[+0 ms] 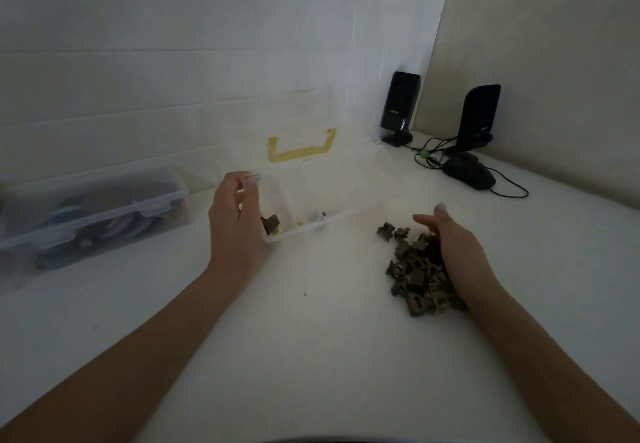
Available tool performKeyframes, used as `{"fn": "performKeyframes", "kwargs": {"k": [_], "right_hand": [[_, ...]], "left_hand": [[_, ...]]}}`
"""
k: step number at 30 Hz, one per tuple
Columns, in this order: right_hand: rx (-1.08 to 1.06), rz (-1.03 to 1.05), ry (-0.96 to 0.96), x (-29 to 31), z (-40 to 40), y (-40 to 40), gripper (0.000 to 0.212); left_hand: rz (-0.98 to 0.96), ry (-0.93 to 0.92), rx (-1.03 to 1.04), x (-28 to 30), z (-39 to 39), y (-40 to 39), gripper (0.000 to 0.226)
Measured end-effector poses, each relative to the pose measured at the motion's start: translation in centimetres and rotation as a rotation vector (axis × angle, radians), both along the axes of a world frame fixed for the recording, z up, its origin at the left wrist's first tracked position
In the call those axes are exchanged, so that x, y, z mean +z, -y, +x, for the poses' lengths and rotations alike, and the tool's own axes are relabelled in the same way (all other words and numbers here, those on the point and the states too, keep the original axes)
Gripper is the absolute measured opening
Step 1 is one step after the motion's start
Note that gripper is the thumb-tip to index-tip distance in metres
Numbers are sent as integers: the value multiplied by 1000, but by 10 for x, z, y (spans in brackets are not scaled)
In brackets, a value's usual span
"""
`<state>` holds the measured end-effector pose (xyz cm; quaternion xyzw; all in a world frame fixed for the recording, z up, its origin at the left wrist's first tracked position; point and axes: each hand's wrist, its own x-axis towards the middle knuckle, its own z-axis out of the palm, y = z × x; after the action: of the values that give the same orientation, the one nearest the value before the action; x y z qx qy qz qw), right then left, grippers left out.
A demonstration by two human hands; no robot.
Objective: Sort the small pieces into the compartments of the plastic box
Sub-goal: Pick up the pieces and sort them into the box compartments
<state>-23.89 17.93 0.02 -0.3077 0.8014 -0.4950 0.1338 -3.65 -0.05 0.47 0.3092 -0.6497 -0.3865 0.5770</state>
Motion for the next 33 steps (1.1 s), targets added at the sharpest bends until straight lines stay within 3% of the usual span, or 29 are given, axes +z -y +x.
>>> {"fn": "performKeyframes", "kwargs": {"k": [7,15,20,23,28,33], "right_hand": [[-48,-27,-80,-5,27,22,53],[96,-36,-30,4,24,15,38],[202,73,-324,-1,29,13,39],[202,39,-372,1,29,11,41],[283,129,-472,8,27,12,20],[385,310,-576,22,15,16,32]], "left_hand": [[14,7,22,-2,0,3,20],[18,10,11,-4,1,4,15],[5,18,9,-5,2,5,14],[-5,23,-17,-5,3,6,14],[-48,49,-77,-2,10,12,15],[-87,104,-122,-2,16,23,17]]}}
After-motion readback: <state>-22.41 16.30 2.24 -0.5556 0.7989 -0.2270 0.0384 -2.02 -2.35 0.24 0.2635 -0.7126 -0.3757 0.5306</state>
